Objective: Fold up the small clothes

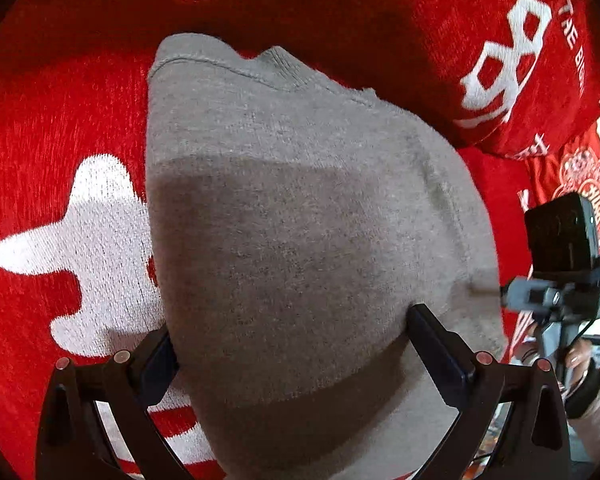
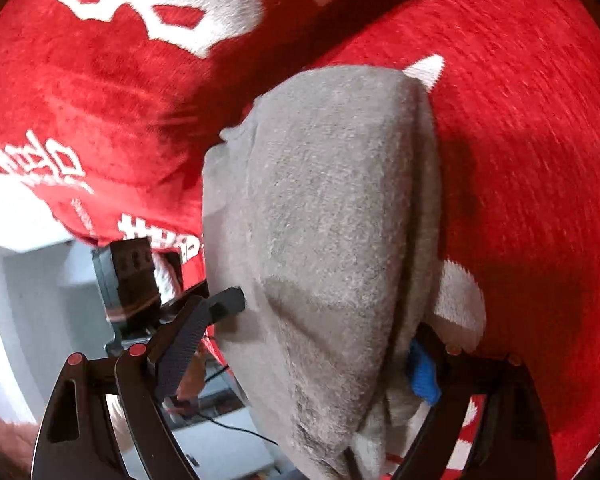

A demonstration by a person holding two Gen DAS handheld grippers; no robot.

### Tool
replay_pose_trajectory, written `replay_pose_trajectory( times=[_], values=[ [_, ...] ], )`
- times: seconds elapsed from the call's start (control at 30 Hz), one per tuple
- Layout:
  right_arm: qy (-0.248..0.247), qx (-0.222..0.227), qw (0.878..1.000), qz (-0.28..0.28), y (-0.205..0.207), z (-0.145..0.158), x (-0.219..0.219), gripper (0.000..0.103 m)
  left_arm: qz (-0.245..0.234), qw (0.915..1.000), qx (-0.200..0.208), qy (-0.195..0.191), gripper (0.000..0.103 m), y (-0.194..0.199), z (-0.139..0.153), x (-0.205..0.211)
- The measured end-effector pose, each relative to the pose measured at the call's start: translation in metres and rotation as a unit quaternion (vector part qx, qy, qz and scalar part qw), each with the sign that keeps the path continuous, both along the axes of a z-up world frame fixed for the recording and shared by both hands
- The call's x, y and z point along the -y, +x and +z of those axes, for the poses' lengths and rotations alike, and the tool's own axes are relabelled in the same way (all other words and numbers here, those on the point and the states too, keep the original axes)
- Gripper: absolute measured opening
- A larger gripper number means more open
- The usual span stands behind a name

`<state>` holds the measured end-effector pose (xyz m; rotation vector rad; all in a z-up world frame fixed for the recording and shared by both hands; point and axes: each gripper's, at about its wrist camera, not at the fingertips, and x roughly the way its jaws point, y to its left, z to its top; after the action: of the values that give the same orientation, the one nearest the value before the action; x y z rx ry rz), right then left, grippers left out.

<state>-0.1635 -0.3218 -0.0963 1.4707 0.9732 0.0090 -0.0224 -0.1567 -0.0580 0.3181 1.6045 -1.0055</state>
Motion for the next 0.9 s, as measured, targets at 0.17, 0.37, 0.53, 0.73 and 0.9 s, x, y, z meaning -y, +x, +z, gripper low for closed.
replay_pose_trajectory(
  times=[0.17,0.37,0.53,0.73,0.9],
  values=[
    [-0.035,-0.040,0.998,0.019,0.006,0.004,-0.009,0.033,0.027,0.9996,0.007,-0.003,0.077,-0.003,0.004,0.007],
    [0.000,0.011,1.000,-0.021,0.004,0.027,-0.020,0.030,0.038,0.9985,-0.005,-0.039,0.047,0.003,0.018,-0.007],
    [0.012,0.029,0.999,-0.036,0.006,0.049,-0.038,0.030,0.040,0.9960,-0.026,-0.076,0.043,0.003,0.035,-0.017],
    [0.011,0.050,0.998,-0.028,0.020,0.084,-0.074,0.030,0.033,0.9944,-0.022,-0.098,0.043,-0.001,0.067,-0.038],
    [0.022,0.062,0.998,-0.008,0.044,0.097,-0.118,0.030,0.050,0.9929,-0.017,-0.106,0.043,0.018,0.100,-0.101]
  ],
)
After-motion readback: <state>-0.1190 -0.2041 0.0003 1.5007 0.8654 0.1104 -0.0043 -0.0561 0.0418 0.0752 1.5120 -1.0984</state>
